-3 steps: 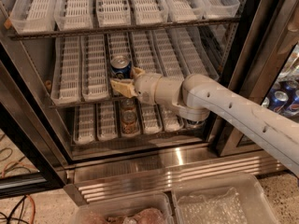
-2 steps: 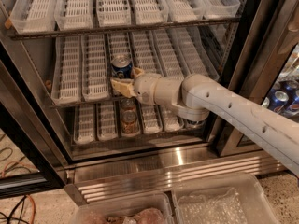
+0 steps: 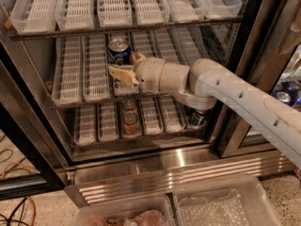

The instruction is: Pick pepsi can from middle shelf of fridge

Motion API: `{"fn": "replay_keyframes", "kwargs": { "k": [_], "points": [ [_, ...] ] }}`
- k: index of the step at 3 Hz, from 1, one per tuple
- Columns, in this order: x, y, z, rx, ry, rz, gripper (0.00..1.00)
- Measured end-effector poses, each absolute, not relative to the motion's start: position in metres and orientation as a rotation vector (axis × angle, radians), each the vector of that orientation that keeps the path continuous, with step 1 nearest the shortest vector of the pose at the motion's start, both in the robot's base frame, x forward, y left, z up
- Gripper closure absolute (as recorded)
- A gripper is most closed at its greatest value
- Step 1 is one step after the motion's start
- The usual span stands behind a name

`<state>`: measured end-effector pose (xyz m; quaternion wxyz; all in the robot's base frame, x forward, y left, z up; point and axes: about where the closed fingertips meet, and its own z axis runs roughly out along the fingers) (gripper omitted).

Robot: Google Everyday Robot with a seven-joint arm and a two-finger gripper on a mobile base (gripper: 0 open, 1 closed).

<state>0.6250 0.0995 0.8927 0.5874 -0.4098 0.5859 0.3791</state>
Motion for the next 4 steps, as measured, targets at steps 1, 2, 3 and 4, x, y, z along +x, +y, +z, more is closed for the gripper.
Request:
{"fn": "replay_keyframes", "kwargs": {
  "k": [1, 2, 3, 4],
  "points": [
    [0.602, 0.105, 0.921, -1.076, 1.314, 0.934, 1.00],
    [0.579, 0.098, 0.907, -1.222, 1.398, 1.004, 1.00],
    [0.548, 0.089, 0.908, -1.345, 1.435, 1.098, 1.00],
    [0.513, 0.087, 0.917, -1.462, 1.419, 1.197, 1.00]
  ]
}}
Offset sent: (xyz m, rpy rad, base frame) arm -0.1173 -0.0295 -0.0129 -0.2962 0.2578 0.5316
